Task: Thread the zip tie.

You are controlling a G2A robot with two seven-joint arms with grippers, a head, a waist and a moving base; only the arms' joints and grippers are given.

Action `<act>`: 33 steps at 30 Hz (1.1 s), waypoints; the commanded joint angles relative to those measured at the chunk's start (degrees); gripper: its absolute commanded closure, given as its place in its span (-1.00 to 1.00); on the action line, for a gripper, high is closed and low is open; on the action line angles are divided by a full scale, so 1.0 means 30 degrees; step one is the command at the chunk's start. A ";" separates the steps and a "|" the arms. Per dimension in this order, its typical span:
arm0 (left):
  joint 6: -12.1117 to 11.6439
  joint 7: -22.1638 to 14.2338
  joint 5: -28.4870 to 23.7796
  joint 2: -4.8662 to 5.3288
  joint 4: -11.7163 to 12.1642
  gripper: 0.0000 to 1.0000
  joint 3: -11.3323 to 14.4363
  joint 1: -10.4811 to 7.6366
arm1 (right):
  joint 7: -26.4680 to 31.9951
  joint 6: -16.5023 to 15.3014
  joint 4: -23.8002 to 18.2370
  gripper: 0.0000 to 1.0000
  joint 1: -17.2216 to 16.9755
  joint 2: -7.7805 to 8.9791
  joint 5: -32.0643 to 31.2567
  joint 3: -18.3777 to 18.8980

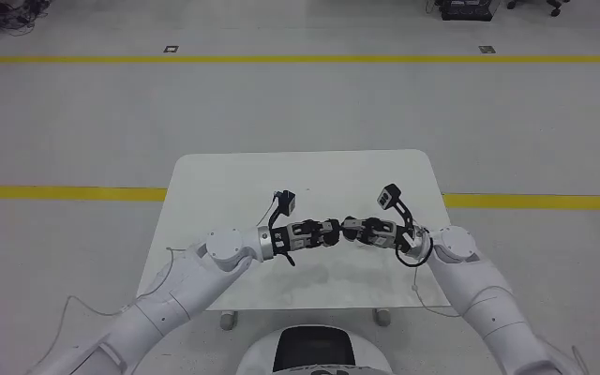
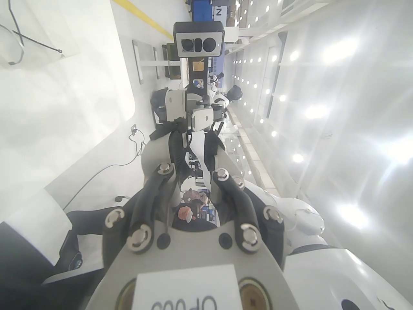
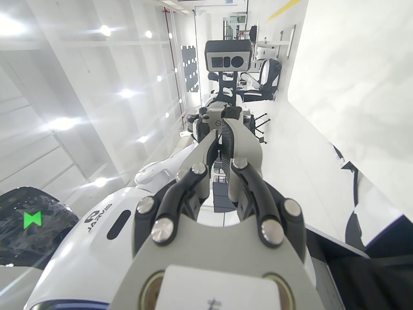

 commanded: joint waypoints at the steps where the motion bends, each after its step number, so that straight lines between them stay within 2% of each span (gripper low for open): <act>1: 0.0028 -0.0010 0.0032 -0.0022 0.0016 0.70 -0.0041 0.0024 | -0.0024 0.0059 0.0024 1.00 0.0024 0.0002 -0.0114 -0.0037; 33: 0.0549 -0.0366 0.0686 -0.0362 0.0190 0.88 -0.0459 0.0210 | 0.0133 0.0091 0.0193 1.00 0.0211 -0.0030 -0.0191 -0.0305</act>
